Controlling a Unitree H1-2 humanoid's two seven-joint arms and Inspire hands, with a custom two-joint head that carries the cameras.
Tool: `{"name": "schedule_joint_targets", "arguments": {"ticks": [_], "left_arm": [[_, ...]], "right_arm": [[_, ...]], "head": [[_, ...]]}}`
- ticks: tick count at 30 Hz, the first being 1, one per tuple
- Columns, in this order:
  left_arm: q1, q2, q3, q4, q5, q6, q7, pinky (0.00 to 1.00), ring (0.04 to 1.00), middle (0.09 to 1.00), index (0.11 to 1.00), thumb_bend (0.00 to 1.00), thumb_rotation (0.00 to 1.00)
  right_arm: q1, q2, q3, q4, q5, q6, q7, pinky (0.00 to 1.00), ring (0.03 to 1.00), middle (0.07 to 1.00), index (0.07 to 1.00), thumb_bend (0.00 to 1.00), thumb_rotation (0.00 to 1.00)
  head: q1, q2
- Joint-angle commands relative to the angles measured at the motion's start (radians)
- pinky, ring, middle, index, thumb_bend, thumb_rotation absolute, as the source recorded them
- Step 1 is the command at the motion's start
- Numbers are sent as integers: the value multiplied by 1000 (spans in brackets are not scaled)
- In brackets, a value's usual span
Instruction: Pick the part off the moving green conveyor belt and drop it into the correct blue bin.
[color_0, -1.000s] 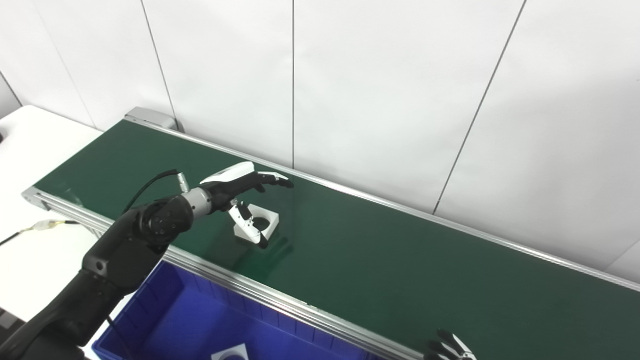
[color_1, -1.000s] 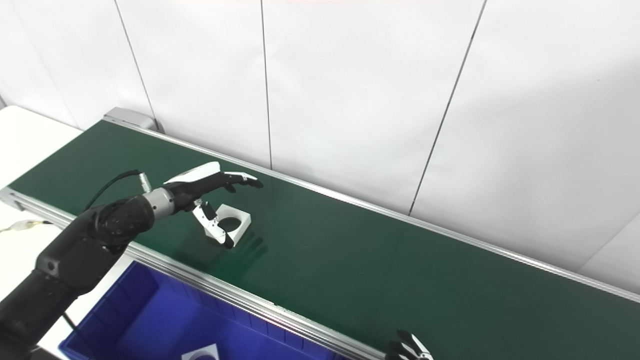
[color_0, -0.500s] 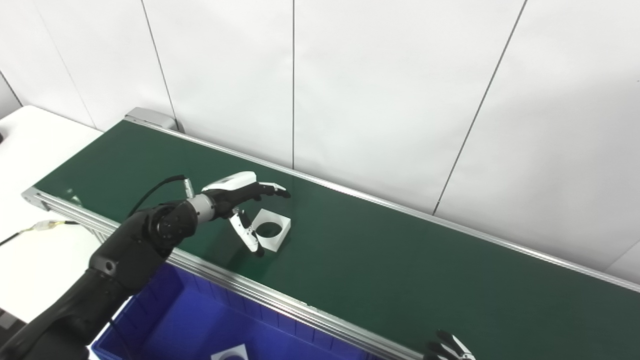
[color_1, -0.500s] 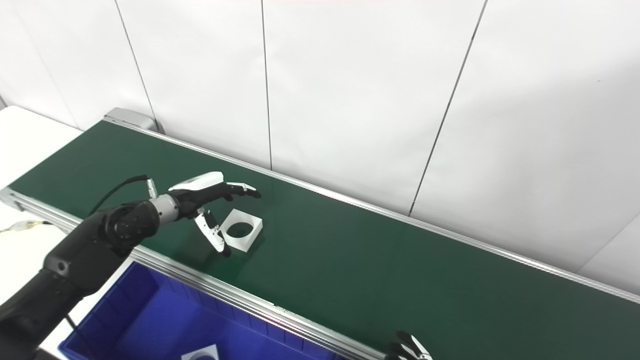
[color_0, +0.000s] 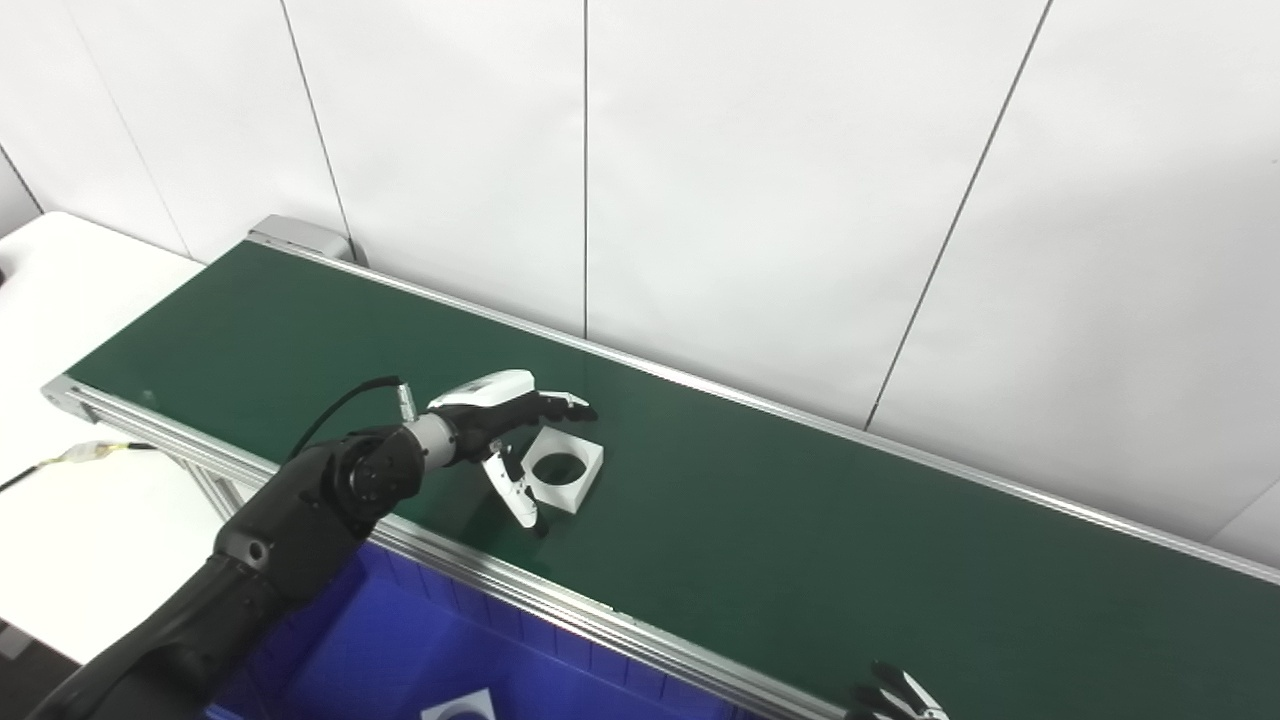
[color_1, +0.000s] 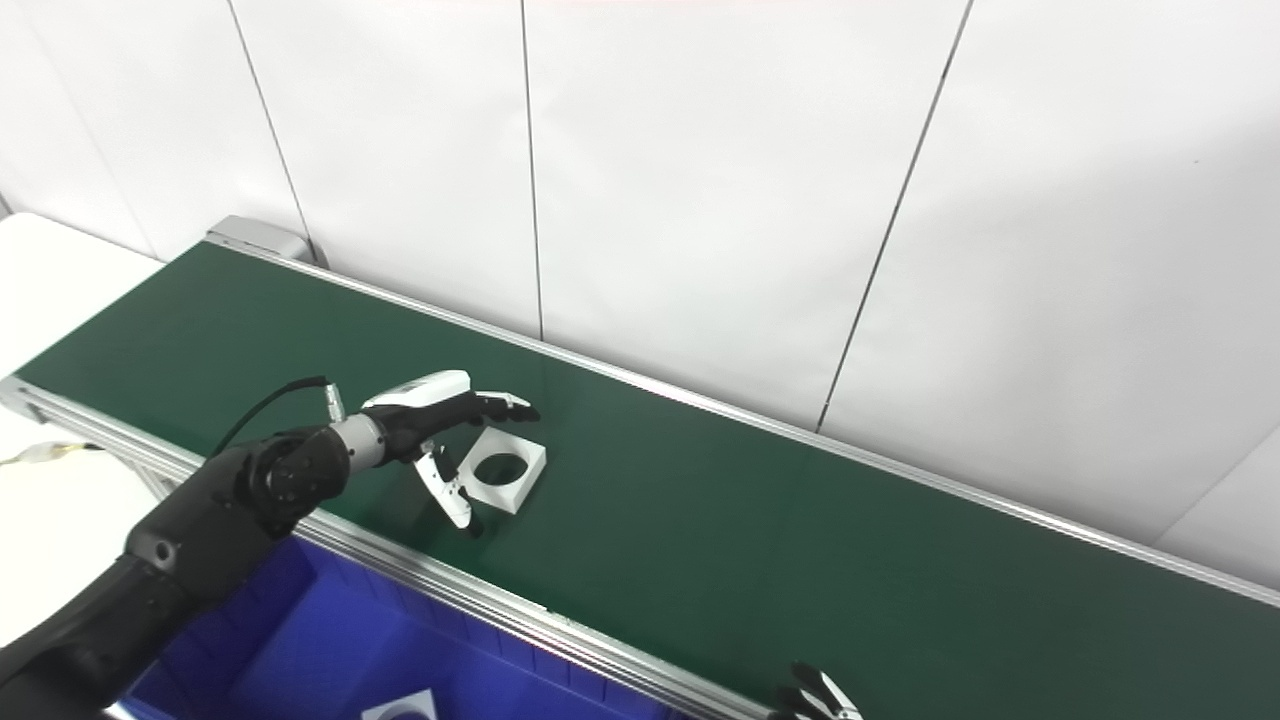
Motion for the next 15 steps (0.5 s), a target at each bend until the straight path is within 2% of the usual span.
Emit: {"name": "schedule_joint_targets", "arguments": {"ticks": [1, 9, 13, 15], "left_arm": [[-46, 2, -1, -9, 20, -25, 50, 840, 862, 864, 862, 881, 0], [-65, -26, -52, 27, 92, -33, 92, 829, 839, 854, 858, 859, 0], [-71, -40, -61, 38, 103, -24, 97, 825, 823, 841, 847, 839, 0], [-70, -47, -62, 48, 109, -41, 120, 802, 801, 822, 832, 836, 0]], "right_arm": [[-1, 8, 4, -31, 1, -58, 3, 598, 687, 761, 840, 546, 572], [4, 11, 5, -34, 1, -58, 0, 596, 685, 759, 840, 551, 570], [5, 10, 5, -34, 1, -62, -2, 593, 683, 759, 841, 549, 565], [5, 8, 6, -34, 4, -62, -1, 594, 684, 760, 842, 549, 561]], "head": [[-1, 0], [-10, 3], [-10, 5], [-10, 6]]}}
